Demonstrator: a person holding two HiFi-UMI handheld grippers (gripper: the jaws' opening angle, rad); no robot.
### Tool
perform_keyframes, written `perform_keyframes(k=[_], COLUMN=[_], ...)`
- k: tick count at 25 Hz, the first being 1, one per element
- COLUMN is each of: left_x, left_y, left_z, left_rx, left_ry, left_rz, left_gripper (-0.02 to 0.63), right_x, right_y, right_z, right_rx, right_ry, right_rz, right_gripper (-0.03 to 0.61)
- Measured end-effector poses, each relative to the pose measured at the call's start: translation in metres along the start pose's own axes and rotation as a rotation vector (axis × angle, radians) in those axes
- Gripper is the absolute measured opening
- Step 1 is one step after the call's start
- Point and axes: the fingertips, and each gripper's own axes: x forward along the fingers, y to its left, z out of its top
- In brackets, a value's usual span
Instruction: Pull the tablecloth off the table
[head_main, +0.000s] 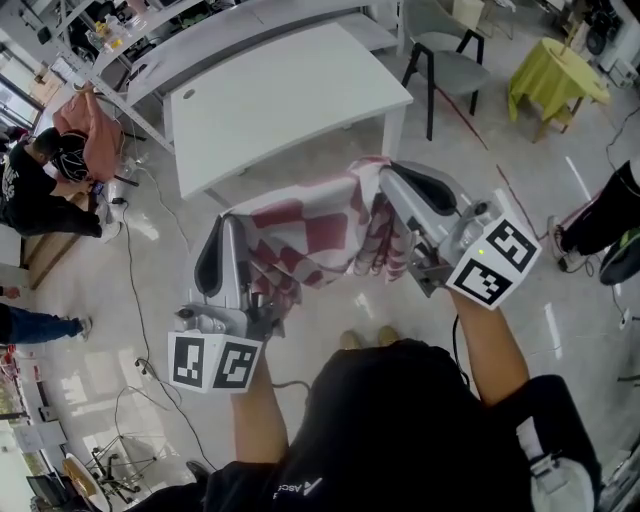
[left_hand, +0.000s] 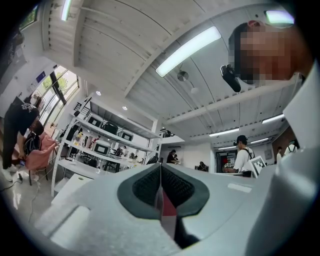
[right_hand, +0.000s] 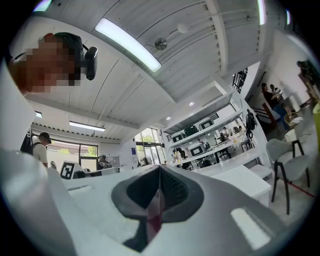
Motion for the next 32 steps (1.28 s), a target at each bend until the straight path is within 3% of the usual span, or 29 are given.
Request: perform_keyframes(k=[9, 32], left_x=[0.0009, 0.0039], left_y=[-0.0005, -0.0043], left_z=[-0.0006, 0.0032], left_rx=[-0.002, 0.002], left_ry=[0.013, 0.016], left_rz=[0.003, 0.029], left_gripper=[0.014, 0.014], right_x=[0.0006, 0.0046], right_y=[-0.0015, -0.0060], right_z=[-0.0036, -0.0016], right_rx=[-0.028, -0.011], right_ry=[0.027, 0.037], right_rz=[-0.026, 0.003], right_gripper=[0.002, 0.002])
